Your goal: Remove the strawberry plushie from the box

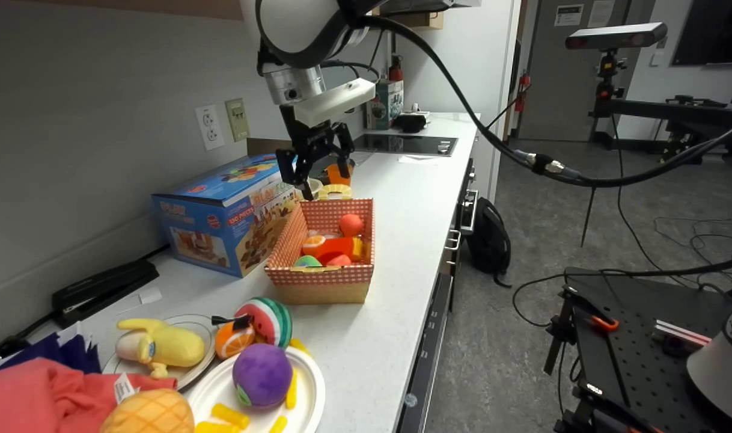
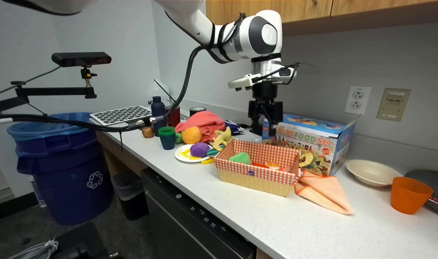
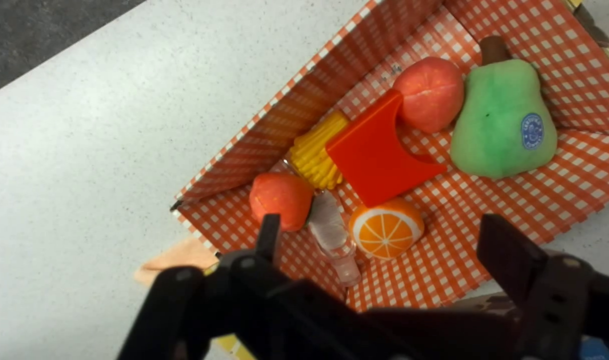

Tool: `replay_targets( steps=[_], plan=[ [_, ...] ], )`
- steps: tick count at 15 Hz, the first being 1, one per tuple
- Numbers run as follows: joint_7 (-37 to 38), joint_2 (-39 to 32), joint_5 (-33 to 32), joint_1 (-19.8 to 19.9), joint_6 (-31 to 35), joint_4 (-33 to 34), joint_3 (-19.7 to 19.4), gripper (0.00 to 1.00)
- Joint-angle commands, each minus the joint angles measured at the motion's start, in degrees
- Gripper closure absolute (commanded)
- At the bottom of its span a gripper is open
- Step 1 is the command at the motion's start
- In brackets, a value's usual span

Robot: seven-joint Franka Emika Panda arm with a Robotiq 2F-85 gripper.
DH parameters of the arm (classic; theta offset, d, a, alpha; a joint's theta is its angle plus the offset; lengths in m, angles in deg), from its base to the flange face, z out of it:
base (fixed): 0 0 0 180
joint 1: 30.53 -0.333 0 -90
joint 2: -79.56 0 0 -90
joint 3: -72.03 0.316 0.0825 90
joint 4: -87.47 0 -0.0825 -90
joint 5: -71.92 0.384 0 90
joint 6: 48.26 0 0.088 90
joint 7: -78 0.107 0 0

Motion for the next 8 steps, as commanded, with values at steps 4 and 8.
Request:
replay_targets(
  steps=[4, 8],
  plan=[
    [-0.07, 0.19, -3.35, -2.28, 4.96, -0.63, -3.02, 0.00],
    [-0.62, 0.27, -4.57, -2.83, 5.27, -0.78, -3.86, 0.00]
  ],
)
